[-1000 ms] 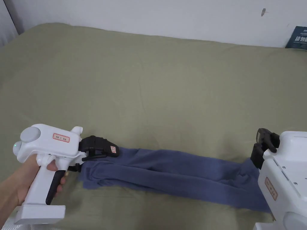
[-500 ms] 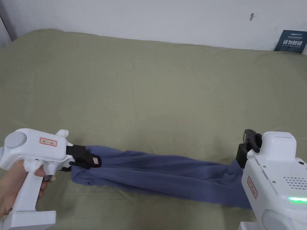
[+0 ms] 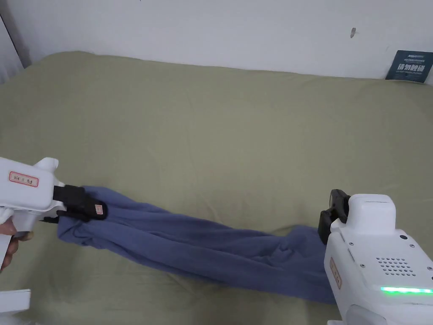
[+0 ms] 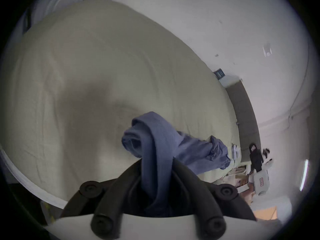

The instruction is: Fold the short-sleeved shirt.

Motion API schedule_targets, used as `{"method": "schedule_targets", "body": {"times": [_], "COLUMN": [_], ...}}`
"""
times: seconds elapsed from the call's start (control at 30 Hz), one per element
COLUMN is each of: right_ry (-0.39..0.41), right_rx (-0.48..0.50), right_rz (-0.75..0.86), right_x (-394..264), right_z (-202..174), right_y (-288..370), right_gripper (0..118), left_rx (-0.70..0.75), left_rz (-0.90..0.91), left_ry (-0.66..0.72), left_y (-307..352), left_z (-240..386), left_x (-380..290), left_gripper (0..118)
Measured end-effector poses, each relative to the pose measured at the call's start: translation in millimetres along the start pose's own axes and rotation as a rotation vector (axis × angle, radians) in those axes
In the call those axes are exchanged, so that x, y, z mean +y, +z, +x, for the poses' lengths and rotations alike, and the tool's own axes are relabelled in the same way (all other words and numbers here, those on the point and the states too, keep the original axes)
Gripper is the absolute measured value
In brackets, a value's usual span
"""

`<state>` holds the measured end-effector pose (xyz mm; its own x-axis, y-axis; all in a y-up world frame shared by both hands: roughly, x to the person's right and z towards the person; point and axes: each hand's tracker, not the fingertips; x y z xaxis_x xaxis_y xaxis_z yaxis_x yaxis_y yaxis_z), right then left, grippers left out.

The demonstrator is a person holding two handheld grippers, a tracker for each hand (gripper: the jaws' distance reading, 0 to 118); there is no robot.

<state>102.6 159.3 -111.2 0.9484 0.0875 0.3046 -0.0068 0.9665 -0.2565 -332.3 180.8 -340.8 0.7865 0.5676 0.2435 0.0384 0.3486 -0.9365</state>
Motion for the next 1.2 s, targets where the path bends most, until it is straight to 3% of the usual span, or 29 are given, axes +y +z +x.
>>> {"method": "schedule_targets", "body": {"times": [0.27, 0.57, 0.6, 0.63, 0.67, 0.7, 0.77, 0.83, 0.87, 0.9, 0.93, 0.97, 1.07, 1.2], "right_ry": [-0.013, -0.005, -0.009, -0.011, -0.011, -0.01, -0.01, -0.02, -0.026, -0.031, -0.037, -0.042, -0.053, -0.063], "right_rx": [0.011, -0.003, -0.005, -0.006, -0.008, -0.011, -0.013, -0.01, -0.007, -0.005, -0.003, 0.0, 0.008, 0.017], "right_rz": [-0.011, -0.03, -0.034, -0.04, -0.043, -0.045, -0.052, -0.055, -0.058, -0.062, -0.063, -0.064, -0.07, -0.07], "right_x": [1, -3, -4, -4, -4, -5, -5, -6, -6, -7, -7, -8, -9, -9], "right_z": [5, 18, 20, 21, 23, 24, 26, 28, 29, 29, 29, 28, 26, 21], "right_y": [4, 6, 4, 3, 2, 1, 0, -1, -2, -3, -4, -5, -7, -9], "right_gripper": [0, 0, 0, 0, 0, 0, 0, 0, 0, 0, 0, 0, 0, 0], "left_rx": [-0.002, 0.065, 0.071, 0.082, 0.074, 0.057, -0.019, -0.063, -0.089, -0.12, -0.151, -0.155, -0.125, -0.175], "left_rz": [-0.083, -0.232, -0.245, -0.262, -0.27, -0.286, -0.252, -0.214, -0.193, -0.153, -0.117, -0.102, -0.079, -0.213], "left_ry": [-0.239, -0.338, -0.34, -0.352, -0.36, -0.362, -0.323, -0.276, -0.251, -0.23, -0.21, -0.196, -0.167, -0.117], "left_y": [-49, -176, -191, -208, -219, -230, -229, -212, -201, -181, -166, -155, -151, -188], "left_z": [121, 206, 209, 211, 212, 210, 210, 202, 197, 191, 182, 174, 149, 135], "left_x": [0, -38, -42, -46, -50, -55, -56, -49, -45, -49, -45, -42, -38, -48], "left_gripper": [6, 10, 25, 62, 114, 118, 103, 102, 94, 78, 50, 2, 1, 1]}}
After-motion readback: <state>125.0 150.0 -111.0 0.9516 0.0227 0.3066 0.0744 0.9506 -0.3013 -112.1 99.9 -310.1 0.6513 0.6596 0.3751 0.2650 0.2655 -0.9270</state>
